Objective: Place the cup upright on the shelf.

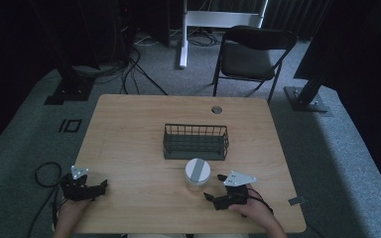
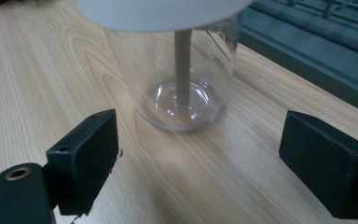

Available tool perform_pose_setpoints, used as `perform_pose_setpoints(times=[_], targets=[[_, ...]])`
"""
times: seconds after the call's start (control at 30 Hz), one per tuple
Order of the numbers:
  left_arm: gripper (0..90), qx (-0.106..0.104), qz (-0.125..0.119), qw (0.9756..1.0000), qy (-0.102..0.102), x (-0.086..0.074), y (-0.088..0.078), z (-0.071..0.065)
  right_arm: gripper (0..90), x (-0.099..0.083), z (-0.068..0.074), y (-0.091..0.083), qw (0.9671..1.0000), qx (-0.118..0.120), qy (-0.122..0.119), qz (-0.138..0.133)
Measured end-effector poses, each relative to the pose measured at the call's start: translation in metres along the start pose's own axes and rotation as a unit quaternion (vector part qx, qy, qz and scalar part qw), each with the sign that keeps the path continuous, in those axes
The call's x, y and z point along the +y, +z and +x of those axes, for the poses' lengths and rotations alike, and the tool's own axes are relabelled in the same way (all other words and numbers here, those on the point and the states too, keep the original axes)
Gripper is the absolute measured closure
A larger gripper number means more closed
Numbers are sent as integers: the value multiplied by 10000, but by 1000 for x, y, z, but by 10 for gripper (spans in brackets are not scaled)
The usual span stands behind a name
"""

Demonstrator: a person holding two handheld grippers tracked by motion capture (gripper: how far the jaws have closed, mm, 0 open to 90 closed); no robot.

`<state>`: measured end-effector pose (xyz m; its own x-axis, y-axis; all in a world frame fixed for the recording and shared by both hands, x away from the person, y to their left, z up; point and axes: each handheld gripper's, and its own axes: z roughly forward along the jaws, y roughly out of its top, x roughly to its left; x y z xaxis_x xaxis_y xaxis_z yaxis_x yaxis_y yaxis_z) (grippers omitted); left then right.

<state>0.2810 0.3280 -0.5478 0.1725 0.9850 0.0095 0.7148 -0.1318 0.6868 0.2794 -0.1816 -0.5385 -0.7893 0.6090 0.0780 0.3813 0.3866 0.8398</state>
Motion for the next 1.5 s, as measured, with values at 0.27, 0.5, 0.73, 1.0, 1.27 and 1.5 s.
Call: perform_pose_setpoints(times=[0.27,0.5,0.73,1.0,1.27,1.5], targets=[[6,1,1,10000,-1,0,0,0,115,5,7,8,9999,27,-88,-55],[6,0,1,10000,-1,0,0,0,115,11,14,16,9996,30,-103,-251],[6,0,3,10000,1,0,0,0,115,16,18,23,9992,-9,-36,-392],[6,-1,-5,10000,-7,0,0,0,115,18,18,29,9983,-108,128,-559],[6,-1,-6,10000,-9,0,0,0,115,21,20,34,9975,-158,273,-637],[6,-1,-6,10000,-8,0,0,0,115,23,21,39,9974,-252,201,-650]])
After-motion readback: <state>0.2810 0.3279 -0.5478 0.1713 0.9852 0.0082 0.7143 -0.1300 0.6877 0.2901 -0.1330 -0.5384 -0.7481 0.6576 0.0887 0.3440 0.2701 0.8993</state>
